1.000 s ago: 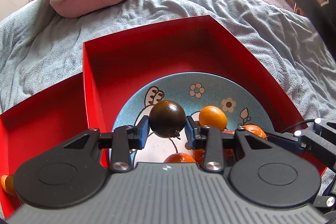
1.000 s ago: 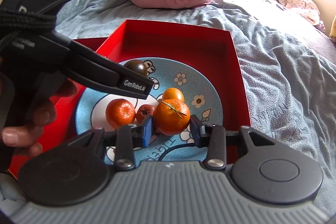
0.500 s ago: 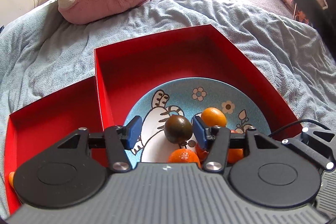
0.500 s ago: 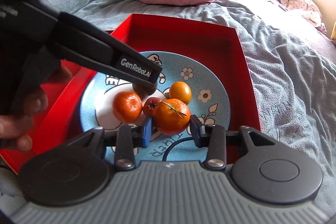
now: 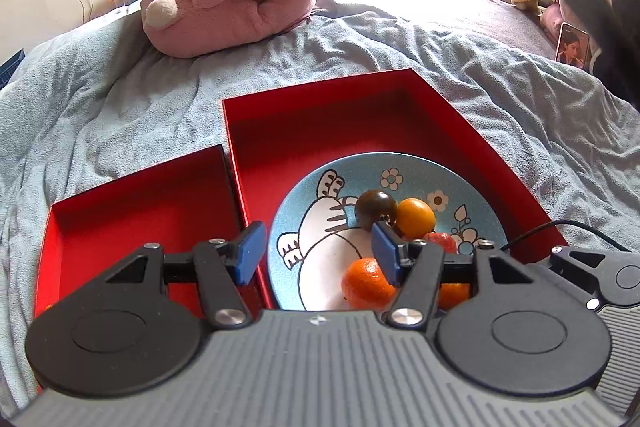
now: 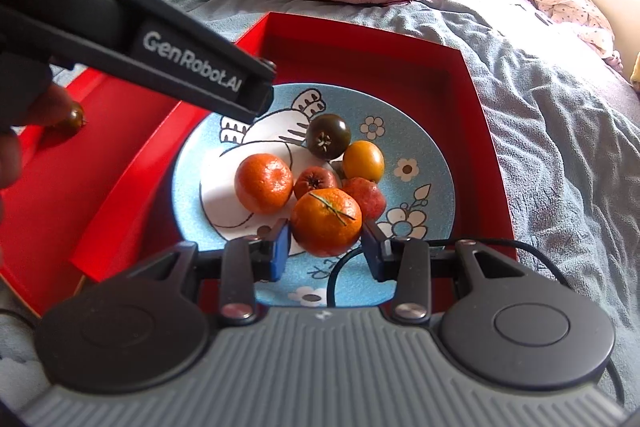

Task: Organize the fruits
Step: 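Carry the tomato and tangerine onto the blue plate and open both grippers, then move both grippers back over the remaining fruits in the red tray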

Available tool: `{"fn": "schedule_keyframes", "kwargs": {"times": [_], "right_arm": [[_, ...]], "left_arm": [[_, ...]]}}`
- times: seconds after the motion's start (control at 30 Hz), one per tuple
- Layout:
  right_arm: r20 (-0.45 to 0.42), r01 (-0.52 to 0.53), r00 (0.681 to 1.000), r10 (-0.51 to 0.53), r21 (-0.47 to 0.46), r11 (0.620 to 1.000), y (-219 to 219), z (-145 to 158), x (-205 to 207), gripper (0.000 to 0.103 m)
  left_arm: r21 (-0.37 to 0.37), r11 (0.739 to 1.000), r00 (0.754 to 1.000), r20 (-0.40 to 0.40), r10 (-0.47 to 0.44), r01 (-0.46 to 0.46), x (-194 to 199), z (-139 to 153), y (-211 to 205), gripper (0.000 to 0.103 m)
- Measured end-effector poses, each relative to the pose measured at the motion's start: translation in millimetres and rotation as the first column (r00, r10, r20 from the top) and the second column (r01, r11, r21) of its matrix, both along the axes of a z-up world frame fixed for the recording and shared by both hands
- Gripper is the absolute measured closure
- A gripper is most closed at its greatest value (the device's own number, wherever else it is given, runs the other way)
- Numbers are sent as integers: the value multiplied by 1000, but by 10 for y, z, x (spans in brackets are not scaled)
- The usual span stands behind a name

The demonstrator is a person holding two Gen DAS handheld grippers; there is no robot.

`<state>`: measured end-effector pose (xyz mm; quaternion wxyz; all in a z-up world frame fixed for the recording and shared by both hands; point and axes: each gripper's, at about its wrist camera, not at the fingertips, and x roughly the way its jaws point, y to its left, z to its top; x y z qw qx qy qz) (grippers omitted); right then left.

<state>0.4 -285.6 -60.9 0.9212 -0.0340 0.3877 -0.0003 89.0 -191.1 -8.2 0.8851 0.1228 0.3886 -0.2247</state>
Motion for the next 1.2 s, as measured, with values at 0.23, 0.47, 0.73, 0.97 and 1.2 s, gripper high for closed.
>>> {"fn": "schedule_keyframes", "kwargs": {"times": [0.23, 0.47, 0.73, 0.97, 1.2], "right_arm": [[30, -15, 999, 16, -21, 1000, 124, 99, -45, 49], [78, -41, 996, 42, -20, 999, 240, 269, -65, 49], [111, -135, 985, 135, -10, 991, 628, 352, -2, 49], [100, -237, 966, 237, -10, 971, 1054, 318, 92, 49], [86, -313, 946, 313, -16, 950, 1386, 241, 215, 49]], "left_arm": [[-14, 999, 998, 23, 53, -53, -49, 83, 350, 36], [-22, 989, 989, 45, 144, -143, -29, 105, 834, 35], [-24, 964, 963, 46, 266, -265, 24, 70, 1401, 35], [-28, 945, 945, 20, 327, -326, -31, -5, 1702, 35], [-25, 919, 919, 5, 394, -394, -100, -72, 1908, 35]]}}
